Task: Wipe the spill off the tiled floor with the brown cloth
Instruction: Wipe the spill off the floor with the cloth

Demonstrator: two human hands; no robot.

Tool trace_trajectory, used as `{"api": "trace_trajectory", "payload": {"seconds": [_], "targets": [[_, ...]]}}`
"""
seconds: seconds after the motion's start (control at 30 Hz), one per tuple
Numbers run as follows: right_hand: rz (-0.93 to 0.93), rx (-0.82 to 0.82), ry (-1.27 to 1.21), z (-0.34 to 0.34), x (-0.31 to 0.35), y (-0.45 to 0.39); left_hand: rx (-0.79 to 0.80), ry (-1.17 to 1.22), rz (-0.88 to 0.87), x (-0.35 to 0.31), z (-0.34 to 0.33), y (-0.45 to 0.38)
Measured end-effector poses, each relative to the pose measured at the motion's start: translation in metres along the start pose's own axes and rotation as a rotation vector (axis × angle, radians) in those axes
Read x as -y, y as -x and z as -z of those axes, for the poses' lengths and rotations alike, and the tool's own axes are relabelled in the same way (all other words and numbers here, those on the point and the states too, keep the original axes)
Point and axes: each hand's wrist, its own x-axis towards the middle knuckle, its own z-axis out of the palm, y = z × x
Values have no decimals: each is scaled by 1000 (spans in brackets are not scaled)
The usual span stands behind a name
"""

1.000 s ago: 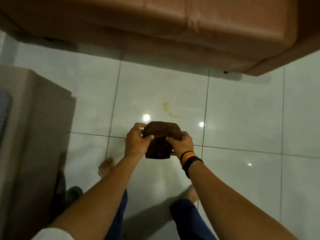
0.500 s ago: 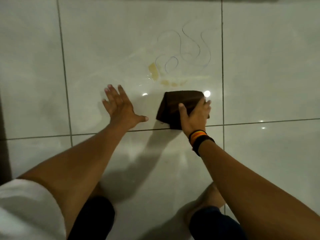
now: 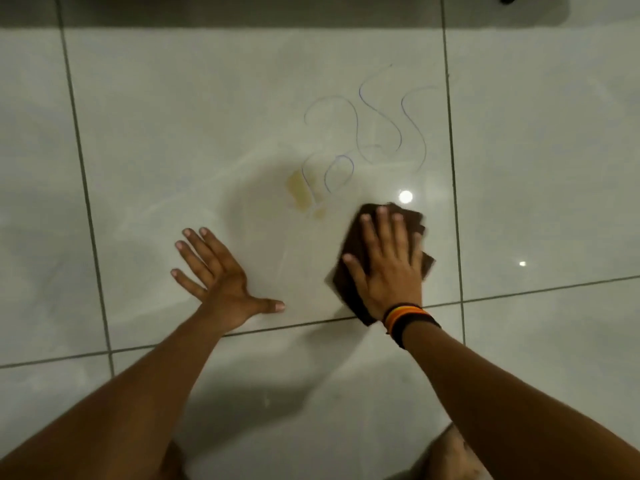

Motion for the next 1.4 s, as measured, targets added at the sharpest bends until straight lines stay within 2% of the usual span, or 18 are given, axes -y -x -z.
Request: {"api": "trace_trajectory", "payload": {"seconds": [0.13, 0.2, 0.23, 0.3, 0.37, 0.43, 0.53, 0.6, 0.67, 0.77, 0.87, 0.93, 1.0, 1.07, 1.13, 1.2, 1.3, 1.4], "targets": [[-536, -52, -136, 11, 16, -70, -4, 25, 6, 1, -2, 1], [-641, -108, -190, 17, 47, -108, -29, 41, -1, 3, -4, 0], [-608, -134, -178, 17, 59, -115, -32, 46, -3, 2, -6, -2], [-315, -140, -52, 11, 69, -100, -22, 57, 14, 2, -5, -1], [48, -57, 37, 8, 54, -64, -26, 45, 43, -1, -3, 0], [198, 23, 62, 8, 17, -35, -29, 34, 63, -4, -3, 2], [-69, -31, 8, 15, -19, -49, -30, 47, 65, -3, -2, 1], [-397, -134, -82, 22, -8, -97, -48, 56, 43, -1, -4, 0], [-529, -158, -162, 32, 20, -141, -66, 65, 21, -1, -5, -1], [-115, -143, -13, 31, 40, -143, -61, 73, 18, 1, -5, 0], [258, -37, 70, 30, 2, -96, -44, 45, 51, -7, -3, 2], [200, 1, 45, 34, -32, -87, -58, 56, 68, -7, -3, 2], [-33, -21, 7, 41, -44, -108, -65, 88, 46, -4, -4, 0], [-312, -92, -59, 48, -28, -148, -67, 96, 30, -1, -7, -2], [-427, -127, -116, 56, 0, -185, -61, 77, 30, 1, -9, -4], [-247, -110, -66, 53, 21, -192, -49, 72, 22, 4, -8, -3], [204, -26, 56, 44, 17, -139, -40, 71, 11, 0, -4, -2], [211, 30, 72, 40, -29, -97, -47, 62, 36, 1, -4, -2]]}}
